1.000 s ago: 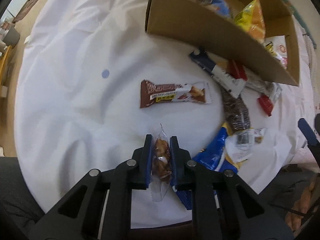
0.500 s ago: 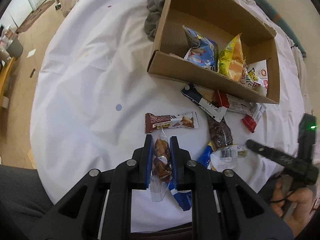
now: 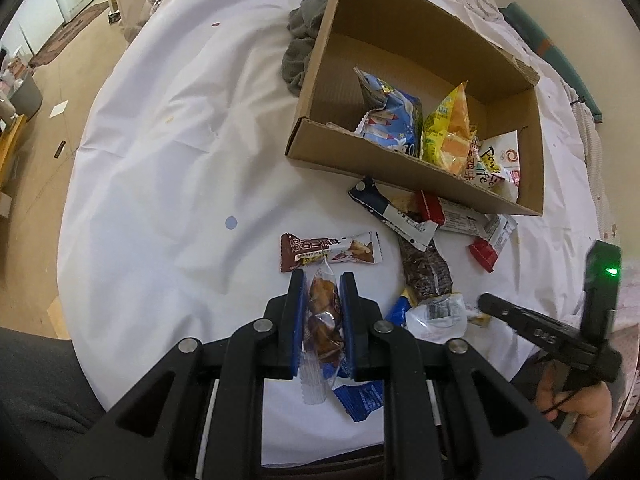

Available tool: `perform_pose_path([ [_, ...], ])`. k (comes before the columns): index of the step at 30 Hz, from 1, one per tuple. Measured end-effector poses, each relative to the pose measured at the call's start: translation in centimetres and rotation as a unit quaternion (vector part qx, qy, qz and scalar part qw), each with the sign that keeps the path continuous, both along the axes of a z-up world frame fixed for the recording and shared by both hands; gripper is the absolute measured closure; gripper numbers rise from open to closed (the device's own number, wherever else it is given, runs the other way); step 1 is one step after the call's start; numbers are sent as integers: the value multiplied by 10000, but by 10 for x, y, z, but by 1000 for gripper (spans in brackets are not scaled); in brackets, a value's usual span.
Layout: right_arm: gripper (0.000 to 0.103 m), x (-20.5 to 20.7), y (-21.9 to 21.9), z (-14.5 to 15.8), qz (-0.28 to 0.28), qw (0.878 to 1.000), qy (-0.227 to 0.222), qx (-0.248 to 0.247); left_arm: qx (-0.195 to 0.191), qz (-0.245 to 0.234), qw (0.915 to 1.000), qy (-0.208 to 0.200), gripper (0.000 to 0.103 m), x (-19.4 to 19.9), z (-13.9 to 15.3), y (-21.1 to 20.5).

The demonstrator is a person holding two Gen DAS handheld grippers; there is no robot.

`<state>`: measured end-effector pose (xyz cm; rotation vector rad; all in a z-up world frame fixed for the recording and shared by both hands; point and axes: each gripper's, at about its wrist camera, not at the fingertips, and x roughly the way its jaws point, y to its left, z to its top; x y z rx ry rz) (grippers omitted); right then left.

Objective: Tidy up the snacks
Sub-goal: 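Carry the wrapped candy into the box and open the left tool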

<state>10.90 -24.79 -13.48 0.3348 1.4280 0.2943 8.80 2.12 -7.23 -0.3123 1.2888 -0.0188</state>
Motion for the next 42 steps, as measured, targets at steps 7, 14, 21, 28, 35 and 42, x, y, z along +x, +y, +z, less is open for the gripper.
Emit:
perform_pose_path([
  [7,101,-11,-27,42,-187,9981,-584,91,5,102,9999,-107,89,0,3,4],
  [14,101,-2,-43,97,-286,9916,-1231,286,84,197,9976,-655,90,2,31,8],
  [21,101,31,-40,122,-446,9839,-1639,550,29,147,9932,-1150,90,28,68,10],
  [28,101,65,-32,130,-446,9806,-1812,596,237,-44,9893,-1440,89,64,89,5],
  [35,101,93,-35,112,-625,9794,-1811,635,414,23,9879,-1497,89,102,81,6],
  [42,101,101,-33,78,-753,9835,-1481,713,934,-32,9855,-1413,89,114,46,-5],
])
